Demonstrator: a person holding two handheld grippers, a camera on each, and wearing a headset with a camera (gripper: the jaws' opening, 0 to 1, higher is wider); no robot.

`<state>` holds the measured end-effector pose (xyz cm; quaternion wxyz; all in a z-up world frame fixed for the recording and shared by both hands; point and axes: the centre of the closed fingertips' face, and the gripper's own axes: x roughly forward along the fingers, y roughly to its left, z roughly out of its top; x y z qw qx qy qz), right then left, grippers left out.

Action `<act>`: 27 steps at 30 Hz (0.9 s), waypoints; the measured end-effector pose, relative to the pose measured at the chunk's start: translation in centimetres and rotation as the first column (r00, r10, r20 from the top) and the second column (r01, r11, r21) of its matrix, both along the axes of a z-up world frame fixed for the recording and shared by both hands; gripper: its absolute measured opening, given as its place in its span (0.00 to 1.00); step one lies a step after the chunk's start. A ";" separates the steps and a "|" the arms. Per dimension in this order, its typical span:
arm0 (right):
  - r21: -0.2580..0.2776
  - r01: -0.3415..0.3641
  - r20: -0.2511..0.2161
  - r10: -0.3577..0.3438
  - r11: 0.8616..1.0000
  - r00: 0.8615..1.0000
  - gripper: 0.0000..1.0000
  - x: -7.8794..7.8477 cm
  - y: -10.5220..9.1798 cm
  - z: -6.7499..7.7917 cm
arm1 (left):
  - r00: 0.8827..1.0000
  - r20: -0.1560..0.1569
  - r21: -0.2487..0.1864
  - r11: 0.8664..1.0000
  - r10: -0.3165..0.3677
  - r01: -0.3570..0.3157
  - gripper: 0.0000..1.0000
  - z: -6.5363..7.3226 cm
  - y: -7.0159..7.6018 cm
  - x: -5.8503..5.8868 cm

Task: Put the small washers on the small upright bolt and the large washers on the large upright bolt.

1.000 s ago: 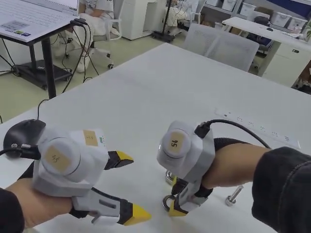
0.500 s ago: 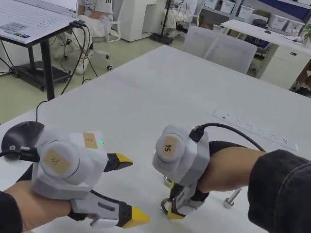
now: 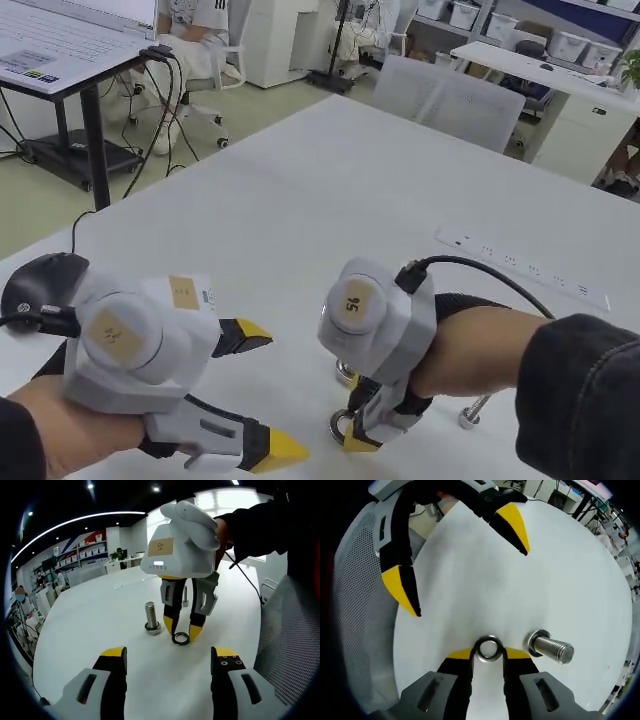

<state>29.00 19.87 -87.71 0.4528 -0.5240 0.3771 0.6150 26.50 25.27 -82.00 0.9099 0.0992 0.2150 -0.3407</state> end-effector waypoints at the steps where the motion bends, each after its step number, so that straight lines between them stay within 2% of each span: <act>1: 0.000 0.000 -0.002 0.000 1.000 1.000 0.24 -0.1 0.0 0.0 | 1.000 0.000 0.000 1.000 0.000 0.000 0.67 0.0 0.0 0.0; 12: -0.014 0.013 0.001 -0.013 1.000 1.000 0.24 0.2 -1.1 0.3 | 1.000 0.000 -0.002 1.000 -0.001 0.001 0.67 0.0 0.0 -0.2; 27: 0.007 0.063 0.017 -0.063 0.998 0.998 0.24 1.6 -2.5 2.3 | 1.000 -0.004 0.001 1.000 0.000 0.000 0.67 0.0 0.0 -0.2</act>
